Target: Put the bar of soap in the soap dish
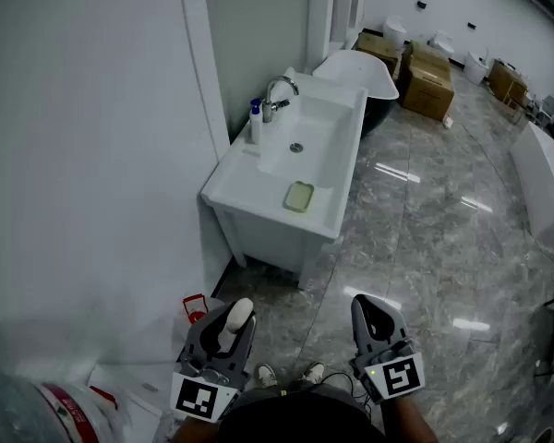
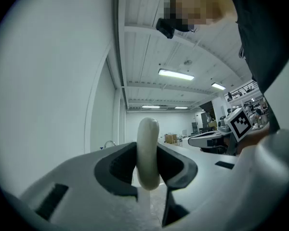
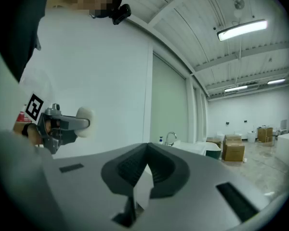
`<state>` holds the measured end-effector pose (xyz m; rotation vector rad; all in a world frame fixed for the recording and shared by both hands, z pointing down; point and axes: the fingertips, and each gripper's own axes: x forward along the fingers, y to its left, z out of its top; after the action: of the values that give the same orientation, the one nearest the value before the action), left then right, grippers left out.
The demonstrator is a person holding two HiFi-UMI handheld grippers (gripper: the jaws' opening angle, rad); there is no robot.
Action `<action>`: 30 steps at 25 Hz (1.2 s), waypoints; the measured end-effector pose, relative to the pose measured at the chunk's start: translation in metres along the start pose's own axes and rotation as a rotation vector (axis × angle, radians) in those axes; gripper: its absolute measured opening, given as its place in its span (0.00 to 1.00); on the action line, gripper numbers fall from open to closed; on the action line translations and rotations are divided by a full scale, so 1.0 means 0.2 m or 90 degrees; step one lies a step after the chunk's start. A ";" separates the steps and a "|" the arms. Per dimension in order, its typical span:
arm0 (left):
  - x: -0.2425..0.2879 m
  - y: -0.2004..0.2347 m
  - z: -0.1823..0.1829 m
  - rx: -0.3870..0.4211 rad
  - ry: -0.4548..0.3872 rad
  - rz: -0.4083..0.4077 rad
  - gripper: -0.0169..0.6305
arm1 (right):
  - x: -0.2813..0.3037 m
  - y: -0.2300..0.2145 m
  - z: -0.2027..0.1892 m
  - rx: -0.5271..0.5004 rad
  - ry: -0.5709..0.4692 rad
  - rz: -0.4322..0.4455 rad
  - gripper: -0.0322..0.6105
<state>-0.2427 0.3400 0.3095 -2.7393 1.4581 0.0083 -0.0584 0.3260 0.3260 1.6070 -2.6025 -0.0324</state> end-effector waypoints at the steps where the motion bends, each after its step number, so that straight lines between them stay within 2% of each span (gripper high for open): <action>1: 0.01 0.00 0.01 0.014 -0.011 0.003 0.20 | 0.00 -0.01 -0.01 0.000 0.002 0.001 0.07; 5: 0.04 -0.01 0.02 0.040 -0.030 0.010 0.20 | -0.02 -0.07 -0.02 0.005 0.001 0.004 0.07; 9: 0.10 -0.06 0.06 0.047 -0.054 0.014 0.20 | -0.04 -0.14 -0.03 0.059 -0.018 0.032 0.07; 18: 0.24 -0.19 0.05 0.053 -0.034 0.056 0.20 | -0.14 -0.38 -0.06 0.050 -0.033 0.046 0.07; 25: 0.34 -0.33 0.06 0.059 -0.013 0.065 0.20 | -0.21 -0.54 -0.15 0.076 -0.018 0.052 0.07; 30: 0.40 -0.34 0.02 0.055 0.007 0.068 0.20 | -0.20 -0.60 -0.18 0.090 -0.010 0.053 0.07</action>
<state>-0.1415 0.3124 0.3056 -2.5952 1.5672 -0.0664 0.0686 0.3095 0.3530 1.5443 -2.7363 0.1493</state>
